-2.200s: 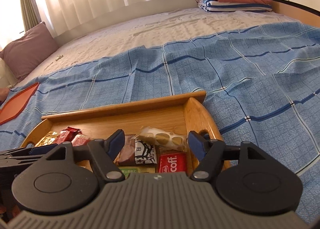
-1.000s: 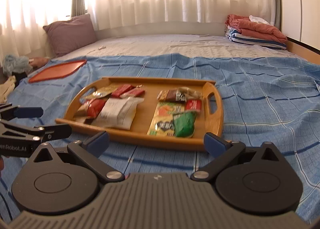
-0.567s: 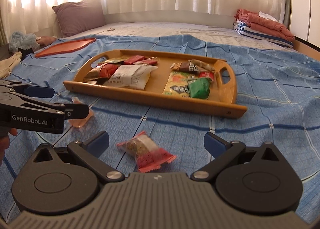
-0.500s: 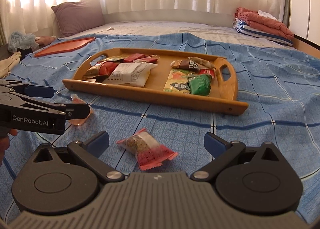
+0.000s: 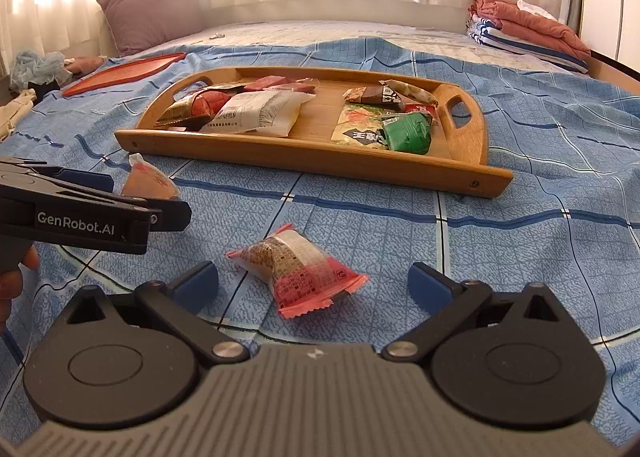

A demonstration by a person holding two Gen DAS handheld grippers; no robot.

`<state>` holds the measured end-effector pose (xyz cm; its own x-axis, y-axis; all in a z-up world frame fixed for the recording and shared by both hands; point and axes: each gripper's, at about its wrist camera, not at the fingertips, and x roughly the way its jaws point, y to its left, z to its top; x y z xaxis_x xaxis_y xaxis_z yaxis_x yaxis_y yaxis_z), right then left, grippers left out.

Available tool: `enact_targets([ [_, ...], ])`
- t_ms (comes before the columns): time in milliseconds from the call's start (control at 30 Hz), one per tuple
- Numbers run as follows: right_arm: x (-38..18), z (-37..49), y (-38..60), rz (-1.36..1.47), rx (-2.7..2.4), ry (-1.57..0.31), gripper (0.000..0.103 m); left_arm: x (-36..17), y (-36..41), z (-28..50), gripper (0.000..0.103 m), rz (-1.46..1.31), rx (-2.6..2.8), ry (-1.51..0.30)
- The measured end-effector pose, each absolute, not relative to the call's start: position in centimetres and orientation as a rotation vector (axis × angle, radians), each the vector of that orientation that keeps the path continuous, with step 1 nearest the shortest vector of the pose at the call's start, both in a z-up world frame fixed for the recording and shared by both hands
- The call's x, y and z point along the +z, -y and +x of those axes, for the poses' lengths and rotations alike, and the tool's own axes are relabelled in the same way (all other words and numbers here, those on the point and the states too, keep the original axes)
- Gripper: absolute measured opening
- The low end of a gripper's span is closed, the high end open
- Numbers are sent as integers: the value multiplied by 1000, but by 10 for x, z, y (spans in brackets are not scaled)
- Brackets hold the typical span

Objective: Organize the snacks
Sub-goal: 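Move both grippers back toward the jelly cup and pink pastry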

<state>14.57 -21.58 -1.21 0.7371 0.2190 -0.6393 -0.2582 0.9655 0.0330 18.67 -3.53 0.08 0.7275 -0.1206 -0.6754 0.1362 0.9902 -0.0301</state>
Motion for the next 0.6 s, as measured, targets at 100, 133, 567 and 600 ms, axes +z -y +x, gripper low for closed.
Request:
enact_targets([
  [100,-13,146,216,-60,262,-700,103,0,37,187,96,27,-143,-742],
  [133,-13,146,216,-61,262,-701,103,-1,37,187,95,28,-143,-744],
  [567,-14,147,214,-71,259,-705,103,1,37,187,66,21,-159,-736],
  [600,-14,147,214,-71,259,-705,103,1,37,187,61,21,-160,-734],
])
